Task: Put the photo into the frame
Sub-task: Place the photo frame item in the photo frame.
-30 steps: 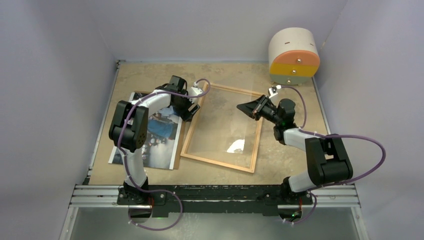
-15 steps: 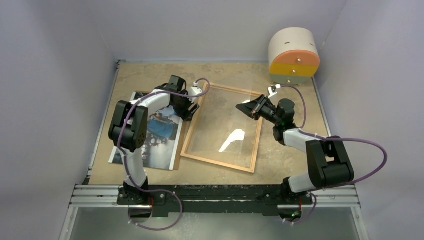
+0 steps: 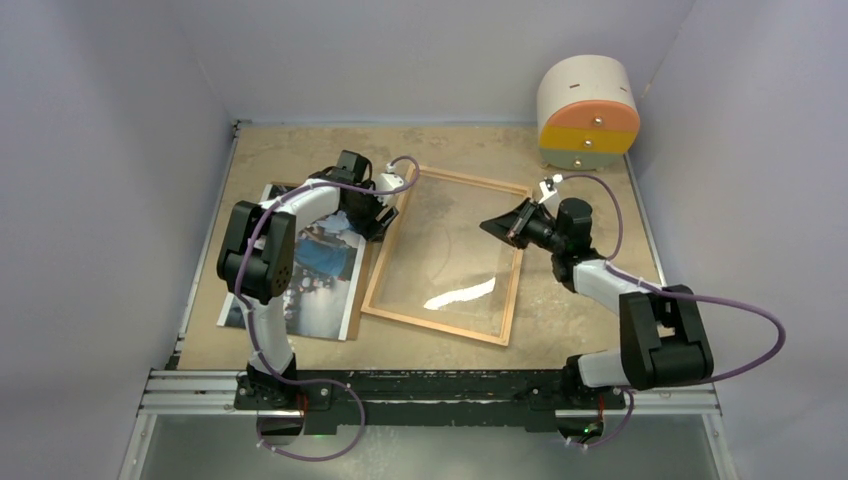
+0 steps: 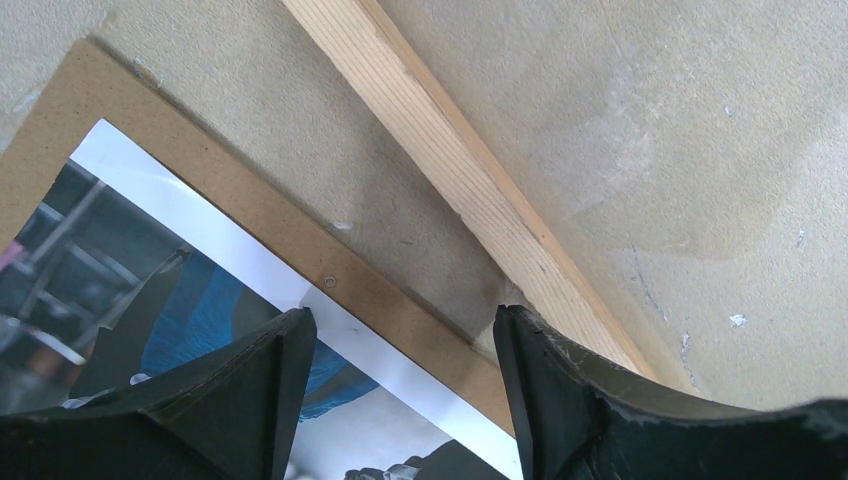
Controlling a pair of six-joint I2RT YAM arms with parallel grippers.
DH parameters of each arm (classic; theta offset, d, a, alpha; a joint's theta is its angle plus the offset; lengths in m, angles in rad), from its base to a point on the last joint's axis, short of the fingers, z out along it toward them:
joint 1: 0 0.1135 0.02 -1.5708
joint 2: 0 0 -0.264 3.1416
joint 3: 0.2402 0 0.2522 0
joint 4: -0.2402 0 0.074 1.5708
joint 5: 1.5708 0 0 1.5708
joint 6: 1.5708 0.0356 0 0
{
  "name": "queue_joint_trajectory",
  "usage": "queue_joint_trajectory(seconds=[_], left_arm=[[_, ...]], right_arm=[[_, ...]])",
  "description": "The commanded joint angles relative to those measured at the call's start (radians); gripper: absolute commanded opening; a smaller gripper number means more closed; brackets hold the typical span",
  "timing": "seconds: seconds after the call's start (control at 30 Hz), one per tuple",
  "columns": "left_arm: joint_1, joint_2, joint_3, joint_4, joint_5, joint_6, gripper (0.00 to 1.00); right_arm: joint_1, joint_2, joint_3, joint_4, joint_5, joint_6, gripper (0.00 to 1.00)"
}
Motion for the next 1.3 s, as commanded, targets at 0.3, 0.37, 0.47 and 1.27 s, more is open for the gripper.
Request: queue_joint_trajectory(seconds=[0.3, 0.37, 0.47, 1.27], left_arm=[[0.004, 0.001, 0.010, -0.065, 0.039, -0.012, 0.69], [0.004, 0.002, 0.013, -0.068, 0.039, -0.012, 0.69], [0.004, 0.005, 0.014, -0.068, 0.039, -0.011, 0.69], [0.002, -0.001, 0.008, -0.065, 0.041, -0.008, 0.69]], right_arm=[[-0.026, -0.051, 0.053, -0.217, 0.030, -0.229, 0.00], [-0.025, -0.044, 0.056, -0.217, 0.030, -0.232, 0.00], [-0.025, -0.032, 0.058, -0.211, 0.031, -0.239, 0.00], [-0.025, 0.044, 0.089, -0.306, 0.115, -0.289, 0.41]])
